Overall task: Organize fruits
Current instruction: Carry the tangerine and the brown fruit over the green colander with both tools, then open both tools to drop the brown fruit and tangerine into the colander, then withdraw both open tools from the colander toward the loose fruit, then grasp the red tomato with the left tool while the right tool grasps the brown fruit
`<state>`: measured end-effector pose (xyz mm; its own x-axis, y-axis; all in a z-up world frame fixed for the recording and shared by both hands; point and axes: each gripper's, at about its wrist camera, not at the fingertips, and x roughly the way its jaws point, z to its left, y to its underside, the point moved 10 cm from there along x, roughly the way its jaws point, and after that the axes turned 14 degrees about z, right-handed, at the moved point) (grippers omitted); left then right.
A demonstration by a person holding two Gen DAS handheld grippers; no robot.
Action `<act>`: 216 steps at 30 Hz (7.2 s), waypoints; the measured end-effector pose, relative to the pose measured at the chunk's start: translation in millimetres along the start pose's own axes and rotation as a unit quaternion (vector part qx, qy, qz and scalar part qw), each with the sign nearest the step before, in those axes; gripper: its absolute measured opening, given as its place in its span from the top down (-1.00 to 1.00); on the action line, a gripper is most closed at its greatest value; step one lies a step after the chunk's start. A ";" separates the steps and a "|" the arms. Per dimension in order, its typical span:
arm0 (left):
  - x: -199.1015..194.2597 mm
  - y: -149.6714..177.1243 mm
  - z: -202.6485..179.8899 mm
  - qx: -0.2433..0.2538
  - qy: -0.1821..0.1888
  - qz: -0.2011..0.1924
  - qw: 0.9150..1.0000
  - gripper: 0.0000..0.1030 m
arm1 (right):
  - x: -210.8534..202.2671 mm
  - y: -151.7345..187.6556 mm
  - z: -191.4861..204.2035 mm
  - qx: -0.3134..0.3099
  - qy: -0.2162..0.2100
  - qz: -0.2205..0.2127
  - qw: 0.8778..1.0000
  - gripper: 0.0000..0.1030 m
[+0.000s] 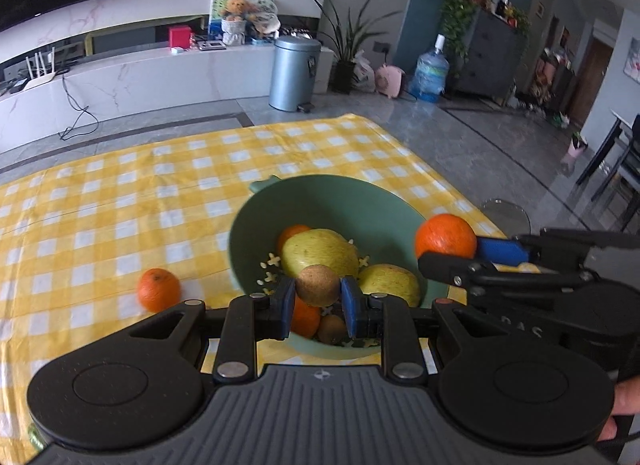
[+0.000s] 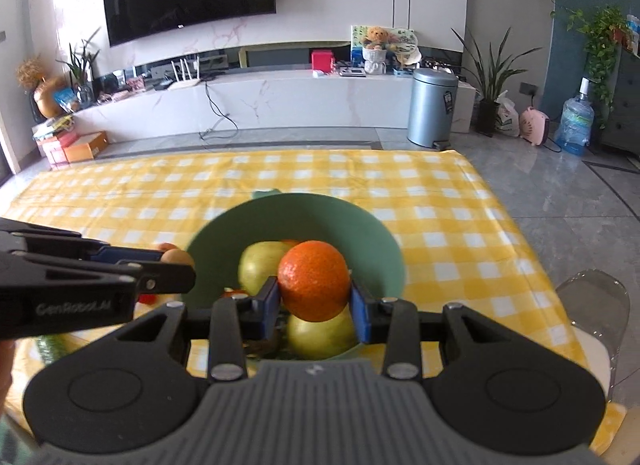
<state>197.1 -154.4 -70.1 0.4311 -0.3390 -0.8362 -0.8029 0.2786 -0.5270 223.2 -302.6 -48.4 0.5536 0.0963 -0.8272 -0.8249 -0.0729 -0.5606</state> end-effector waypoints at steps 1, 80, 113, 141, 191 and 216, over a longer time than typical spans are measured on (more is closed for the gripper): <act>3.7 -0.8 -1.6 0.003 0.000 0.004 1.000 0.47 | 3.3 -1.5 -3.3 -0.001 0.003 0.002 1.000 0.33; -33.9 15.7 43.5 -0.010 -0.083 0.003 0.997 -0.29 | -0.6 1.4 34.5 0.063 -0.014 -0.050 0.997 -0.45; -24.7 62.6 146.9 -0.077 -0.076 -0.009 0.994 -0.29 | 34.7 29.8 152.2 -0.079 -0.014 -0.042 0.996 -0.31; 13.7 73.6 168.8 -0.128 -0.003 0.014 0.992 -0.01 | 117.6 22.5 187.9 -0.120 -0.001 0.016 0.993 0.36; 21.6 67.2 193.0 -0.195 -0.046 0.008 0.980 0.39 | 137.9 16.1 168.9 0.072 0.019 -0.019 0.997 0.37; 18.7 69.0 191.2 -0.196 -0.052 0.010 0.979 0.39 | 137.2 12.6 176.0 0.064 0.011 -0.023 0.998 0.52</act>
<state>228.5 30.2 -151.2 0.4365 -0.2388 -0.8674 -0.8993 -0.0884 -0.4282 268.6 -115.6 -162.2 0.5925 0.0754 -0.8020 -0.8056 0.0580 -0.5897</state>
